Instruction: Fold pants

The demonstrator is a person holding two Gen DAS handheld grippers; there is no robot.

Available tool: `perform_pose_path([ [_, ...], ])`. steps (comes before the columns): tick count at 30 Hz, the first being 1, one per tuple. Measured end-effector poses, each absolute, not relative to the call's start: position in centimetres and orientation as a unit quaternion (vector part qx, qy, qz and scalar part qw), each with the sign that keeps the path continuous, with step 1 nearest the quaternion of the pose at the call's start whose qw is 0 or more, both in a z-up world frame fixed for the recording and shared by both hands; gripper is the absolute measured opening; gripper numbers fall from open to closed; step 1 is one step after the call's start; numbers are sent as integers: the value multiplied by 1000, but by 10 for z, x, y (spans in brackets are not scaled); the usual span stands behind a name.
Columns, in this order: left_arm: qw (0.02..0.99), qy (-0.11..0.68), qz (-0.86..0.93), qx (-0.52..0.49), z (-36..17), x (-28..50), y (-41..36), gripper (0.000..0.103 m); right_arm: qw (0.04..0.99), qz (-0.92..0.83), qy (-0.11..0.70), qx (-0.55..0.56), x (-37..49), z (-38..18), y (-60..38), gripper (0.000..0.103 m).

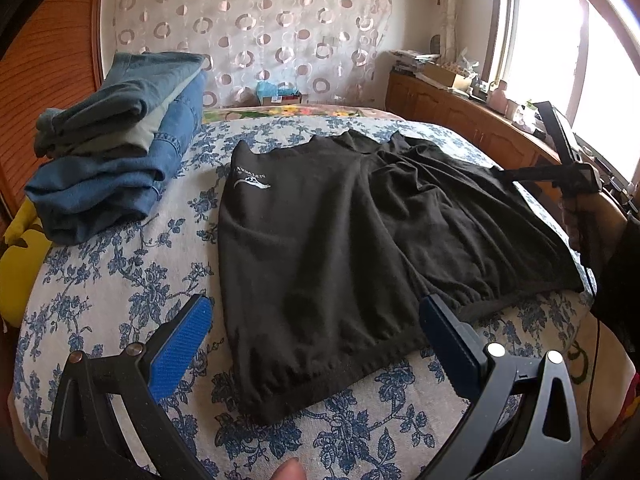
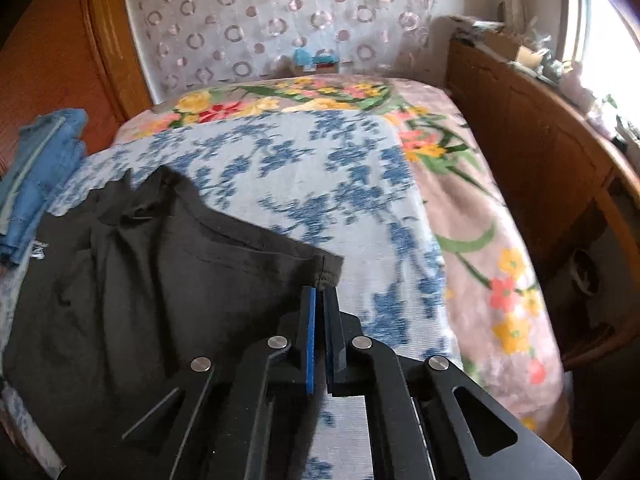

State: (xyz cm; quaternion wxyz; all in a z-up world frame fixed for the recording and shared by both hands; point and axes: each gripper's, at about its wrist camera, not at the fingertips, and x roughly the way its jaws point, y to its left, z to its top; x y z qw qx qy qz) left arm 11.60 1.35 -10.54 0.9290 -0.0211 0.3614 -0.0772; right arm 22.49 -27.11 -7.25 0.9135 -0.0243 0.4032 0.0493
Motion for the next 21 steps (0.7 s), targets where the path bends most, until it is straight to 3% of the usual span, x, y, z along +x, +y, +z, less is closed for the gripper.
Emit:
perform_pose_path([
  [10,928,363,-75,-24,-107,115,17,103,924,39,380,-6,185,-54,-278,4],
  [12,929,362,-75,-25,-106,114,18,103,929,46,368,-12,169,-45,-277,16],
  [16,929,361,-72,-26,-105,113,21,103,936,83,341,-23,136,-35,-267,29],
  [18,929,361,-70,-26,-105,112,23,103,939,104,326,-27,110,-29,-260,48],
  [21,930,361,-66,-27,-104,111,27,103,938,141,315,-31,75,-21,-252,52],
])
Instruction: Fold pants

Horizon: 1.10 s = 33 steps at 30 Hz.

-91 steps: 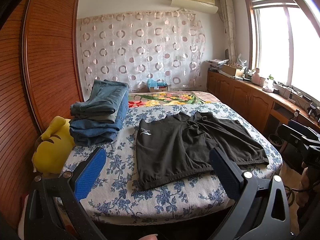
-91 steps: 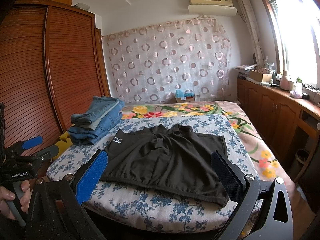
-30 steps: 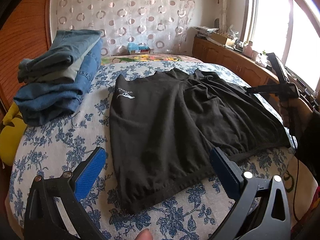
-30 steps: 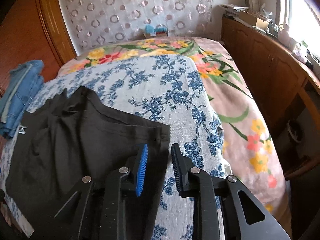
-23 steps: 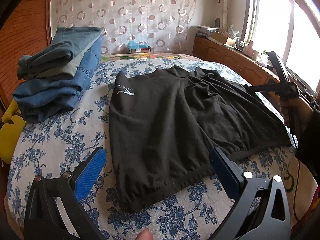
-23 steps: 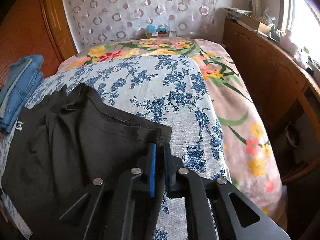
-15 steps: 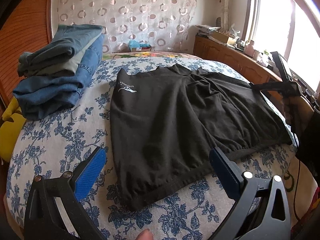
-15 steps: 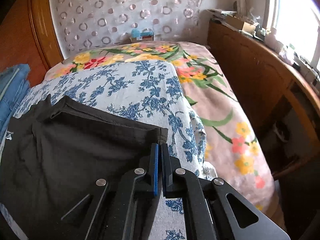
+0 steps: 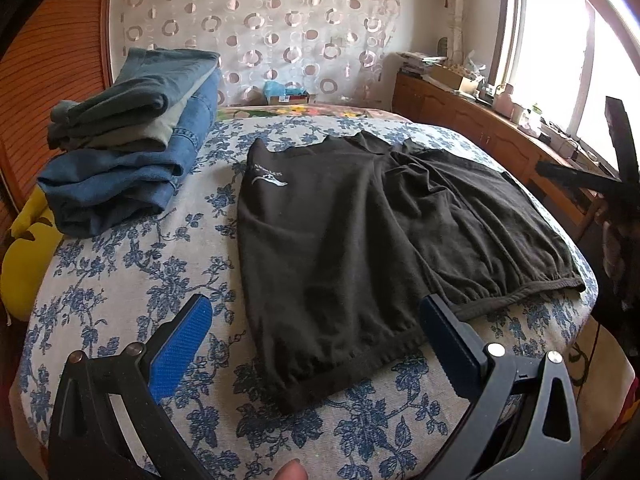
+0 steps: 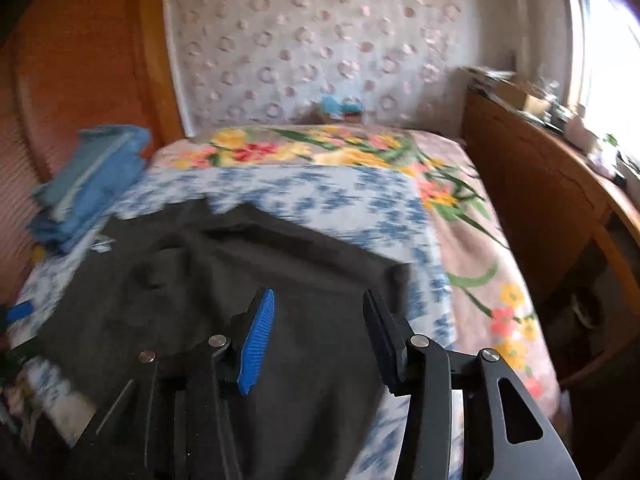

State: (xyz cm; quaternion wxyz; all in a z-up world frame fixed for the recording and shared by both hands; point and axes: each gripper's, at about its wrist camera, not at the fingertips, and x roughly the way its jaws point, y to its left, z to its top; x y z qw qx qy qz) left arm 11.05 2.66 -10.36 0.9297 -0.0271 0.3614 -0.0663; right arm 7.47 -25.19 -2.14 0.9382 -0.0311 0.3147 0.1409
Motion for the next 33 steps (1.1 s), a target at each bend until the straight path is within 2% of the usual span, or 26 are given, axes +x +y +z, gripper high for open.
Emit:
perform_pose_path([
  [2,930,361,-63,-29,-103,108,30,103,938,152,309,-42,60,-23,-248,55],
  [12,927,369,-53,-43,-109,97,53,102,933,184,306,-46,-5,-40,-244,55],
  [15,925,372,-56,-52,-111,94,60,94,932,188,308,-46,-7,-43,-247,55],
  [17,924,374,-58,-54,-112,93,61,82,930,190,310,-46,-11,-46,-248,55],
  [18,923,376,-61,-55,-113,93,61,80,931,189,310,-47,-12,-47,-249,55],
  [20,922,379,-68,-55,-115,92,59,66,931,189,310,-48,-13,-47,-250,55],
  [24,918,385,-76,-50,-117,91,55,51,930,193,309,-46,-14,-43,-251,55],
  [26,918,386,-77,-46,-118,91,52,48,931,194,307,-45,-16,-41,-254,55],
  [33,917,391,-73,-42,-121,92,52,48,931,192,306,-47,-12,-47,-244,55],
])
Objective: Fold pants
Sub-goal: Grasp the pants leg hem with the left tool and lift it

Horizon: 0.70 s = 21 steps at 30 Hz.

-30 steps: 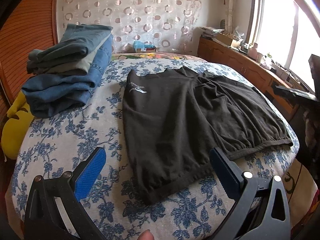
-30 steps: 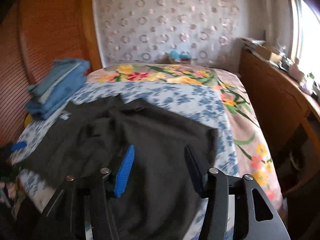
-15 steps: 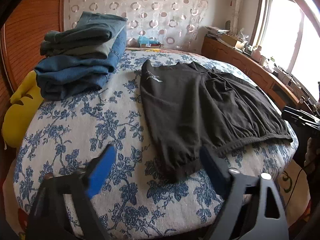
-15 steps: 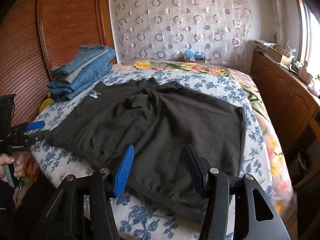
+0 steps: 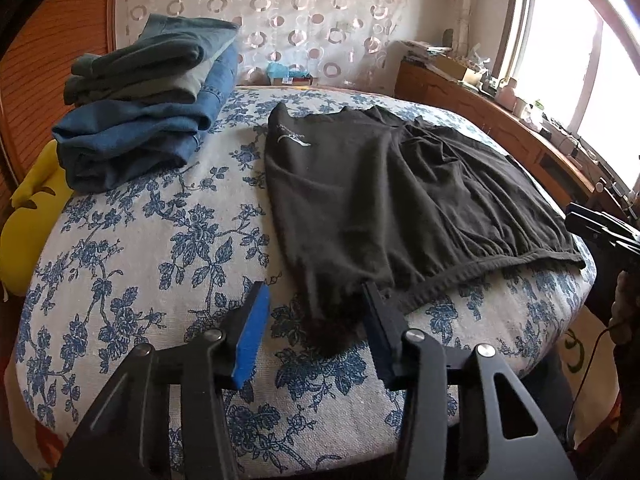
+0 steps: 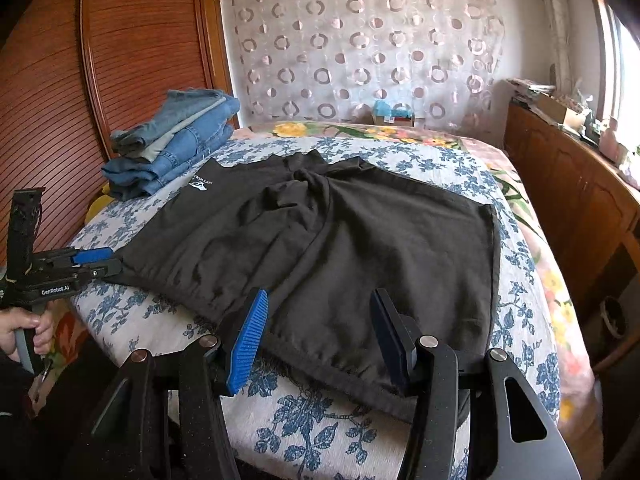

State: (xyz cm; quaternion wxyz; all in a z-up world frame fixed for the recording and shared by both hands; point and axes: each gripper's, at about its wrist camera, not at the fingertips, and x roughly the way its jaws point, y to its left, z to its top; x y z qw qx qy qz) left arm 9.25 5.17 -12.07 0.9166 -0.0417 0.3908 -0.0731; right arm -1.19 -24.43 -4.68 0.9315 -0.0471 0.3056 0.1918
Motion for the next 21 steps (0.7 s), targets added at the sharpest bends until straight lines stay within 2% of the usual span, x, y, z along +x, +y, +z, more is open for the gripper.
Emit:
perform_pose_path([
  [3,916,391,-78,-36,-121,93,50,46,931,194,306,-48,-10,-50,-238,55],
  [6,916,393,-81,-30,-121,95,47,36,932,191,304,-51,-10,-51,-235,57],
  [11,913,398,-89,-21,-120,100,42,8,933,194,301,-45,-10,-53,-236,57],
  [21,921,364,-138,-7,-82,108,10,7,935,190,298,-27,-8,-57,-246,57],
])
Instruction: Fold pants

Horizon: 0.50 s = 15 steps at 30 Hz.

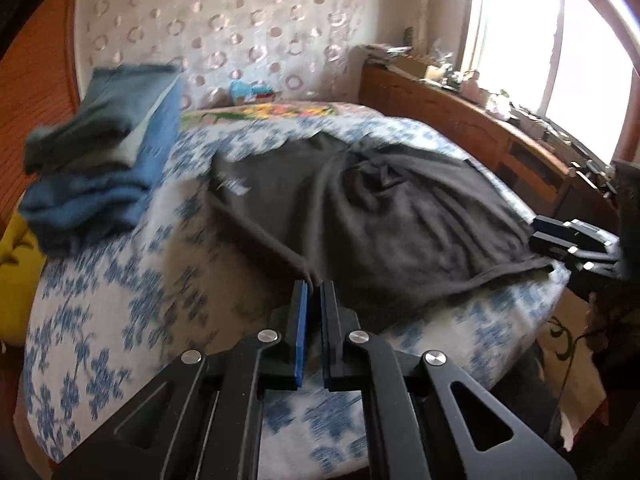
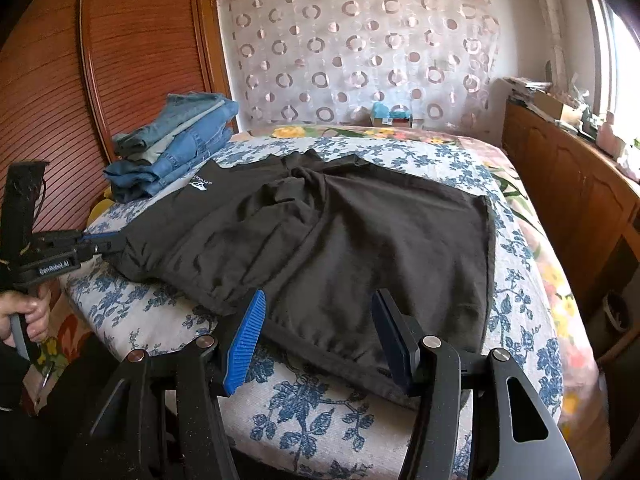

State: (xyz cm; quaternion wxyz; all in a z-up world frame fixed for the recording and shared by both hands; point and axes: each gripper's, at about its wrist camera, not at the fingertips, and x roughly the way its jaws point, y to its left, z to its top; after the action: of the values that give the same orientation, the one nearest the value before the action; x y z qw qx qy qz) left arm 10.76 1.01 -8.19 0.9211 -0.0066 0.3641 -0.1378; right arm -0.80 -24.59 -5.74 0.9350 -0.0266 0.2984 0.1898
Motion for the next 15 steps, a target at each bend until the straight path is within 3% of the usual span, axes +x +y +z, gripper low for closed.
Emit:
perform_pose_path([
  [15,911,325,-252,28,-24,123,-89,6,942,170,290,-13,-13,-55,-264,57],
])
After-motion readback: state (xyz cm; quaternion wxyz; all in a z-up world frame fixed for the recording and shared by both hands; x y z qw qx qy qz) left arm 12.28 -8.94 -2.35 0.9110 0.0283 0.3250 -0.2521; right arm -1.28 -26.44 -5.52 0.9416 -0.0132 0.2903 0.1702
